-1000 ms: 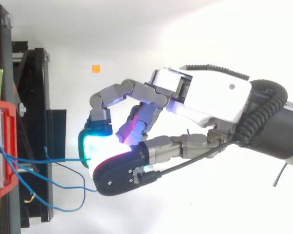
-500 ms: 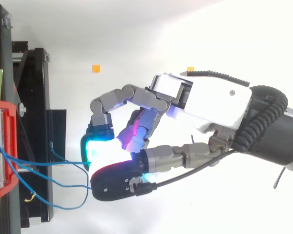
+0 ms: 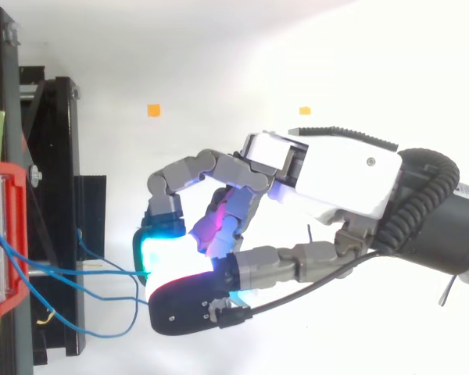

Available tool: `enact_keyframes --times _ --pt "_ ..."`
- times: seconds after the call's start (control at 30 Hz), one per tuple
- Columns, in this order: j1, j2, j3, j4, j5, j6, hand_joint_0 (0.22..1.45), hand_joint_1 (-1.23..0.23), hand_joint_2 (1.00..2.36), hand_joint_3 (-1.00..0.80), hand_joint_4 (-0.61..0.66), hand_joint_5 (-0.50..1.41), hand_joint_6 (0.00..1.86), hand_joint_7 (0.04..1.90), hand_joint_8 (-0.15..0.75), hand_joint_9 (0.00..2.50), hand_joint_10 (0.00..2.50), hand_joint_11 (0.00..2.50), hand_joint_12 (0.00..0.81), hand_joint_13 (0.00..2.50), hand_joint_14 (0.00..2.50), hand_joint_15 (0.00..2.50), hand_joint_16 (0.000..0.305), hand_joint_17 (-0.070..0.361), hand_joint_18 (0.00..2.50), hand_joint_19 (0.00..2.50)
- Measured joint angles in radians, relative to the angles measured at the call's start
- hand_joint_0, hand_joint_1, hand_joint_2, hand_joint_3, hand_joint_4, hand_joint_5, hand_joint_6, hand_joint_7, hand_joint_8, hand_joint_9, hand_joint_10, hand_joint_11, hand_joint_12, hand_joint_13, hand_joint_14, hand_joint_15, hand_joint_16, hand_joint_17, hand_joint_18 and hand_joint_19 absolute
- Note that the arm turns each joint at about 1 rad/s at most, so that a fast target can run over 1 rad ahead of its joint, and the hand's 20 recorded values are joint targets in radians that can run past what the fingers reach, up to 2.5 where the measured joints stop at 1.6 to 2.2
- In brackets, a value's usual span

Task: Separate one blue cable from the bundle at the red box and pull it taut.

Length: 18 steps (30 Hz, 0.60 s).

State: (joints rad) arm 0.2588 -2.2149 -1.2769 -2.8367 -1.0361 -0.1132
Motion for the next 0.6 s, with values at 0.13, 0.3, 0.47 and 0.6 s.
enact_keyframes --times 0.13,0.3,0.47,0.6 --pt "0.000 0.002 -0.008 -0.005 -0.002 -0.003 0.59 -0.77 1.03 0.00 -0.17 -0.11 0.87 1.43 0.301 1.45 0.04 1.33 0.395 1.08 0.03 0.79 0.056 0.127 0.81 0.75" --pt "0.001 0.015 -0.033 -0.004 -0.004 -0.013 0.59 -0.77 1.03 0.01 -0.17 -0.11 0.87 1.41 0.307 1.46 0.04 1.35 0.398 1.08 0.03 0.79 0.056 0.127 0.81 0.76" --pt "0.006 0.062 -0.116 0.037 0.000 -0.015 0.59 -0.76 1.03 0.01 -0.15 -0.11 0.88 1.40 0.306 1.46 0.04 1.34 0.398 1.08 0.03 0.77 0.056 0.127 0.80 0.76" --pt "0.012 0.098 -0.192 0.093 0.015 -0.016 0.59 -0.76 1.03 0.01 -0.15 -0.11 0.88 1.40 0.305 1.46 0.04 1.34 0.398 1.08 0.03 0.78 0.057 0.127 0.80 0.76"
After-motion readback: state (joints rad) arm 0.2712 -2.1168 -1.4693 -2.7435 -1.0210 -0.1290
